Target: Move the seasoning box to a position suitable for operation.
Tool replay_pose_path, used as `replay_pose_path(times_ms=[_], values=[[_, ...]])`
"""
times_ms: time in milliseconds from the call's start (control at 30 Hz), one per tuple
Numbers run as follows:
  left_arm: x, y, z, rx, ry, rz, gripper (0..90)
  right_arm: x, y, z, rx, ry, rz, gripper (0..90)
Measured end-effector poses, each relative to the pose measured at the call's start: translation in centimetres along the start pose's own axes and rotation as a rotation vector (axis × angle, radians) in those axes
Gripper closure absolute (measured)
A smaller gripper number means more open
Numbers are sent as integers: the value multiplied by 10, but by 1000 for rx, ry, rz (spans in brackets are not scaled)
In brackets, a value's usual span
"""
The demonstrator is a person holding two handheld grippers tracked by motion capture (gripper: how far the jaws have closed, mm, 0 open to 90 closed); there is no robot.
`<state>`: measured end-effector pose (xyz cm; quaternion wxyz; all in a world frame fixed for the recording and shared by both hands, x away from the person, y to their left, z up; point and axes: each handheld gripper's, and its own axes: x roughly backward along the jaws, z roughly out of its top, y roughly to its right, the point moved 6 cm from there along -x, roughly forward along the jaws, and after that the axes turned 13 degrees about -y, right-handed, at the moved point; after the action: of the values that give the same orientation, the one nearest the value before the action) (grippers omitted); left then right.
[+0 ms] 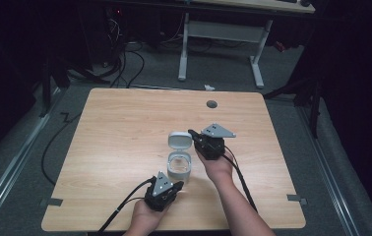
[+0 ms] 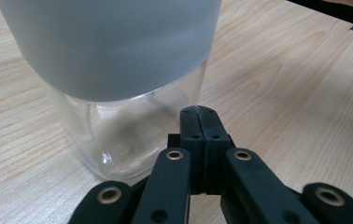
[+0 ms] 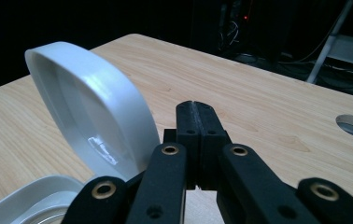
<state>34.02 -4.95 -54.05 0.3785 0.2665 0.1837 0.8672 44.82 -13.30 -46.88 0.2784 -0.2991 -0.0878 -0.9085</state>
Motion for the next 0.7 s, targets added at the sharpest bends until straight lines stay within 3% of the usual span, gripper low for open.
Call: replay_pose_path(times_ms=[700], values=[[0,0,0,-7,1,1,900,27,-26,-24,31,36,40,899]])
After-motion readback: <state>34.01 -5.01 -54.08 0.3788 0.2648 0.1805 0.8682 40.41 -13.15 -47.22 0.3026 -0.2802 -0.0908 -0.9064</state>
